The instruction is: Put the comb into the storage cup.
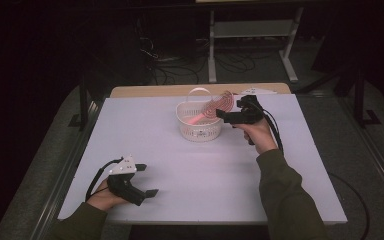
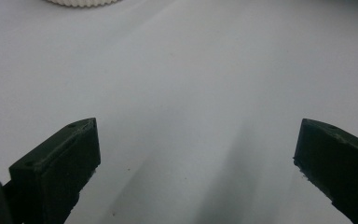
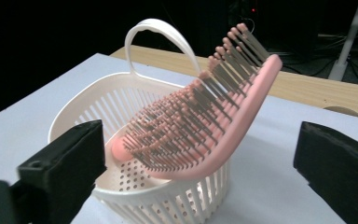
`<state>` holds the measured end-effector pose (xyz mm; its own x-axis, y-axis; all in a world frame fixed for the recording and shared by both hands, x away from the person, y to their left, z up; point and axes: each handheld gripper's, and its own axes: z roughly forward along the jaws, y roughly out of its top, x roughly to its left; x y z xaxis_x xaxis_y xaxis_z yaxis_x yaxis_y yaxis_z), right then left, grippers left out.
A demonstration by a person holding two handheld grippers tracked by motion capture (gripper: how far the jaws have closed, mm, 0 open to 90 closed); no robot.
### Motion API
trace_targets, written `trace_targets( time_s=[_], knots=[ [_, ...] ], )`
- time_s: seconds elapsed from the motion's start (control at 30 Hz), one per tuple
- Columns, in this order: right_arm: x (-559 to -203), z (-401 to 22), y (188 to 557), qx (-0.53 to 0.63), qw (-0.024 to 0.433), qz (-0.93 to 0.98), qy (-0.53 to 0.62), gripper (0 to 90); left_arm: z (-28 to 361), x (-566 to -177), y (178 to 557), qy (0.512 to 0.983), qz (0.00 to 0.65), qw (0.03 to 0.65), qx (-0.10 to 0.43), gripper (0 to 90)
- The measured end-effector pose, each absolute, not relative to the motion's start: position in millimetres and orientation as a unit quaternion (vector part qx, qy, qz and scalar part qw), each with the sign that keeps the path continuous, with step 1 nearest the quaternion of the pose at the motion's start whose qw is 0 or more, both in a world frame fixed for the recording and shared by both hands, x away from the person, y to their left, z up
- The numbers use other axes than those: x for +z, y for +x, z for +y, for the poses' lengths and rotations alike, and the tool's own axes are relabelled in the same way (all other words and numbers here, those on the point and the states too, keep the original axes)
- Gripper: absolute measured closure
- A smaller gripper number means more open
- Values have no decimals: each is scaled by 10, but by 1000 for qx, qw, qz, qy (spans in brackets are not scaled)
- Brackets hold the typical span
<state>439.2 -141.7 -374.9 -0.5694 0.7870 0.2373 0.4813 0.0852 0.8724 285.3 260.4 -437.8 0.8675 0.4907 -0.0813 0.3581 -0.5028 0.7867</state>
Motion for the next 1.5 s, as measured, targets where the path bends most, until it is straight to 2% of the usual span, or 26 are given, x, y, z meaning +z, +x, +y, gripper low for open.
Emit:
trace_targets(
  time_s=[0.93,1.5],
  knots=[
    [-3700,-1417,4015,484,155,765,394,4,2602,-4382,2867,863,246,435,76,5],
    [-3922,-1479,3749,471,140,785,377,4,2589,-4386,2863,865,243,433,75,5]
  ],
)
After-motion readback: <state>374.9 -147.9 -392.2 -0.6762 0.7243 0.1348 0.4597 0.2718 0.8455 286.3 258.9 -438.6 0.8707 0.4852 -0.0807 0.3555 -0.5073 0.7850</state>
